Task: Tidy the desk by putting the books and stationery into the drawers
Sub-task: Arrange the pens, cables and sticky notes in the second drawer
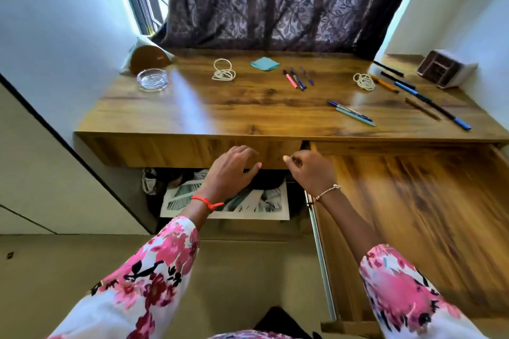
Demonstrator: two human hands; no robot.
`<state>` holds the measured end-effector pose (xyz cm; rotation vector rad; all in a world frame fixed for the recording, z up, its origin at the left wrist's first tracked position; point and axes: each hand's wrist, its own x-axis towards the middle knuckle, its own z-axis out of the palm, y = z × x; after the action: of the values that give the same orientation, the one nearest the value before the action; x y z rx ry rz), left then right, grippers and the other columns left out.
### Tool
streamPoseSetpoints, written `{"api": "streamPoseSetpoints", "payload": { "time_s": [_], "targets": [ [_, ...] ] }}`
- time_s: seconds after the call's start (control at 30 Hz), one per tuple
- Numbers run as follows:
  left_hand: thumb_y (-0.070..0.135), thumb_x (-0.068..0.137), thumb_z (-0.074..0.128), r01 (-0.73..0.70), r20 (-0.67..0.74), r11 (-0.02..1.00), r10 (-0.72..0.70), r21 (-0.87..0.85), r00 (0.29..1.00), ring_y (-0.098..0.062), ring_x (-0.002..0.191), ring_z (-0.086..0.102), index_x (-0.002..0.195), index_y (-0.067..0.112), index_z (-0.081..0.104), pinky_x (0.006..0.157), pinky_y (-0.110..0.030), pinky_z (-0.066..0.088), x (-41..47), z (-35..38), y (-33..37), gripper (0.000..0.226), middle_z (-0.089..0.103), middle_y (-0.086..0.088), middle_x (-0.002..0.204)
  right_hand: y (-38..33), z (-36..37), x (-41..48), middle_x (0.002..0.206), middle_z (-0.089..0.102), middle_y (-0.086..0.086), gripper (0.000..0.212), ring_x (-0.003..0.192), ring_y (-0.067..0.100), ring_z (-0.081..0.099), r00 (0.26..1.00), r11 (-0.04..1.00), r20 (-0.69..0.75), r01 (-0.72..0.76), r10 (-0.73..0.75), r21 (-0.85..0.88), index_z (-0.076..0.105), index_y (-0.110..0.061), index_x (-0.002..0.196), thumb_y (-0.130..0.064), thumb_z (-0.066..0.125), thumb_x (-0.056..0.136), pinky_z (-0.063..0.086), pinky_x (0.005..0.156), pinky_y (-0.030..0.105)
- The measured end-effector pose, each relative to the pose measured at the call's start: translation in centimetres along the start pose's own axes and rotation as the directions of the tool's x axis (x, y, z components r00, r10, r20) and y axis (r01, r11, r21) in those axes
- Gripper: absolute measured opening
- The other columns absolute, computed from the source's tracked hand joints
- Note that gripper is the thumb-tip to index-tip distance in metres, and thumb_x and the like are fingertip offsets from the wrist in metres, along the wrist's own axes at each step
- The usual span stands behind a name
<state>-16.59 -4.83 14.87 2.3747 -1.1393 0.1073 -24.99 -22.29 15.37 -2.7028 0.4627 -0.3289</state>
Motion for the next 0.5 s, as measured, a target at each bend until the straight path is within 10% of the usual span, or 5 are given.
{"api": "streamPoseSetpoints", "payload": {
  "time_s": [0.5],
  "targets": [
    [0.031, 0.094, 0.049, 0.07, 0.049, 0.997, -0.068, -0.038, 0.996, -0.026, 0.115, 0.051, 0.12, 0.005, 0.055, 0.093, -0.036, 0.043, 10.1, 0.8, -7.8, 0.037, 0.057, -0.011, 0.124, -0.1, 2.7, 12.9, 0.075, 0.064, 0.008, 0.039, 0.074, 0.024, 0.059, 0.999, 0.999, 0.015, -0.033, 0.033, 0.027, 0.068, -0.006, 0.08, -0.037, 0.047, 0.091, 0.041, 0.062, 0.029]
  ]
}}
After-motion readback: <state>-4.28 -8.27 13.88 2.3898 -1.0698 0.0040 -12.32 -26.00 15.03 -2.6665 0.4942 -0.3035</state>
